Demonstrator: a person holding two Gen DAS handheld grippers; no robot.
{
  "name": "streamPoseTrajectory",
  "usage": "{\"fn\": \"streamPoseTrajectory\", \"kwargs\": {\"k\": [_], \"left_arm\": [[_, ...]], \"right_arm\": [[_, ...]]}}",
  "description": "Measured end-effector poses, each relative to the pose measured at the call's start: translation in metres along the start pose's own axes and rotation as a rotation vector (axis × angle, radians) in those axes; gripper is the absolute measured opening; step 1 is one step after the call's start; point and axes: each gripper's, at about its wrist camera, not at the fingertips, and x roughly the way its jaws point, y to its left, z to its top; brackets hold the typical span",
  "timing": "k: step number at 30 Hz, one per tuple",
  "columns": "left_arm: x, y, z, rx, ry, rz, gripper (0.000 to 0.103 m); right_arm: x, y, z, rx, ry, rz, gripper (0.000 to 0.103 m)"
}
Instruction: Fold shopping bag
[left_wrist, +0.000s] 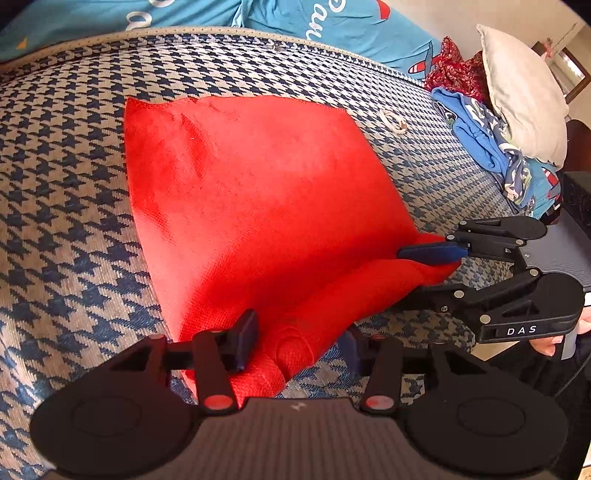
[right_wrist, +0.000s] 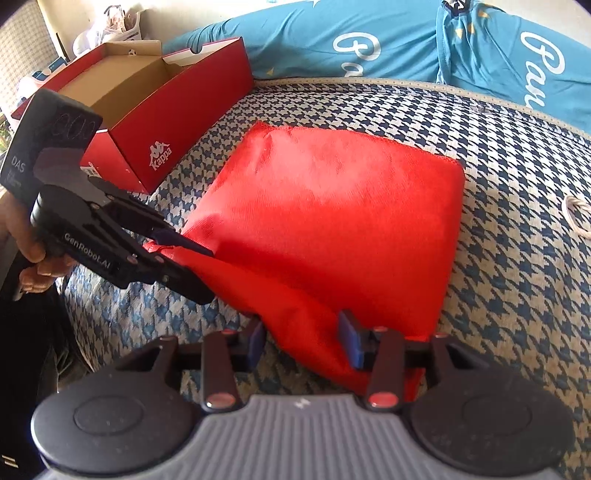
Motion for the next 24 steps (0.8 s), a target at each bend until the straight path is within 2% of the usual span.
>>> {"fn": "streamPoseTrajectory", "kwargs": {"k": [5, 15, 18, 24], "left_arm": [[0.003, 0.002, 0.007, -0.017, 0.045, -0.009, 0.046], [0.005, -0.006, 0.014, 0.005, 0.103, 0.022, 0.046], [0.005, -0.012, 0.010, 0.040, 0.078, 0.040, 0.047], [0.000, -0.033, -0.022, 0.177, -0.102, 0.149, 0.050]], "right_arm": [[-0.004, 0.001, -0.001, 0.001, -0.024, 0.006, 0.046], [0.001, -0.016, 0.002, 0.192, -0.022, 0.018, 0.042], [0.002, -0.017, 0.003, 0.210, -0.016, 0.013, 0.042], [0.006, -0.016, 0.005, 0.214, -0.004, 0.001, 0.042]]}}
